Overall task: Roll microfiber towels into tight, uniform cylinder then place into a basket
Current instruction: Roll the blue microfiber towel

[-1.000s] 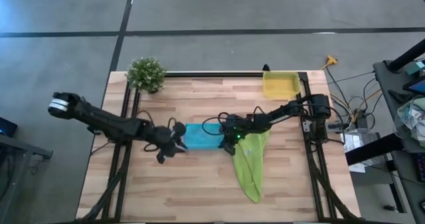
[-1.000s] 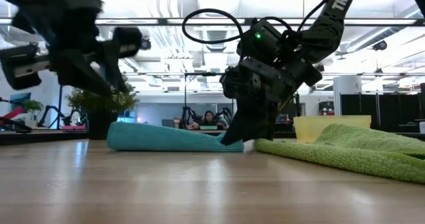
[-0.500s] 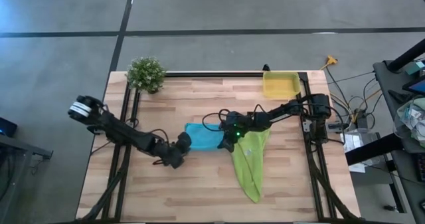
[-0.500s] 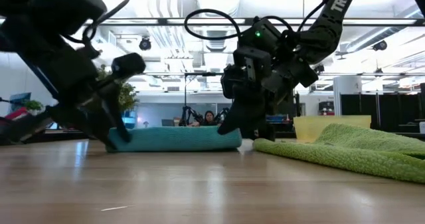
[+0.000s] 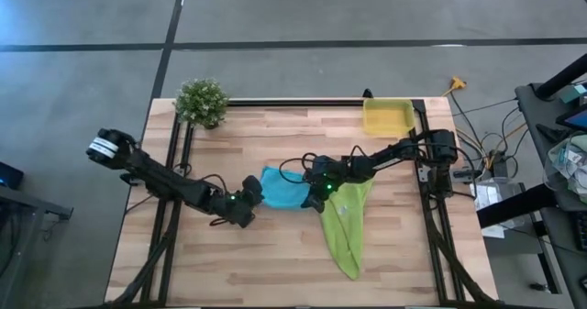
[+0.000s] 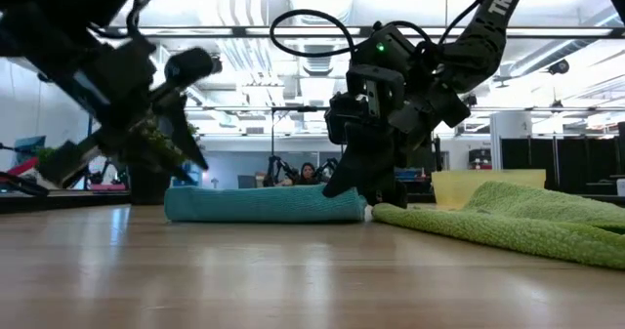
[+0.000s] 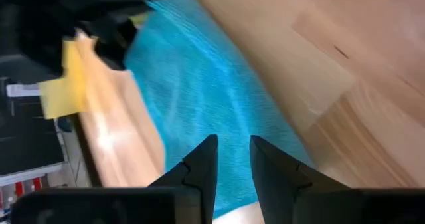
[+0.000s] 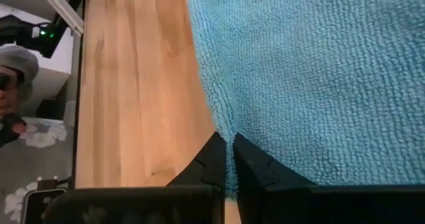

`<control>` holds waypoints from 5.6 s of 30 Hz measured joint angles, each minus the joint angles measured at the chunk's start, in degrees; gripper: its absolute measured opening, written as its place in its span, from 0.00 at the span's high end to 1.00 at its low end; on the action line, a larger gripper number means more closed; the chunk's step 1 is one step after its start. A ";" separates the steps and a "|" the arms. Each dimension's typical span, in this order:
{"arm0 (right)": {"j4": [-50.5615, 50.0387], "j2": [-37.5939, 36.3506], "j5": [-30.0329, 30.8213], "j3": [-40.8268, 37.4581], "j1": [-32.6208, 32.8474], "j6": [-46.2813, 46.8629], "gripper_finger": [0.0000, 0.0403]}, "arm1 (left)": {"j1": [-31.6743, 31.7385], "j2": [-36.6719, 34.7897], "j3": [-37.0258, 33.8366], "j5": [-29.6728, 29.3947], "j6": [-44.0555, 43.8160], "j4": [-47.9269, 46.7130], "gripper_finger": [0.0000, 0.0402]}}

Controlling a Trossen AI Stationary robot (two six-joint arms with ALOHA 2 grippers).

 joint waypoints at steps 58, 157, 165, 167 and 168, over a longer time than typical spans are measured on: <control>1.28 -1.97 3.78 -0.61 0.50 -14.22 0.98 | 13.31 15.84 16.92 36.42 -36.76 -9.19 1.00; -9.16 -4.34 23.43 10.26 8.72 -64.28 0.97 | 29.99 25.57 5.33 61.73 -52.57 17.19 1.00; -7.45 1.75 22.91 9.72 5.03 -64.48 0.98 | 29.82 25.57 2.65 60.66 -53.22 24.83 1.00; -5.43 3.08 22.32 9.75 3.96 -64.49 0.98 | 29.75 25.57 2.23 60.25 -53.19 25.34 1.00; -4.49 3.75 22.20 9.73 3.50 -64.52 0.98 | 29.75 25.57 2.09 60.22 -53.05 25.44 1.00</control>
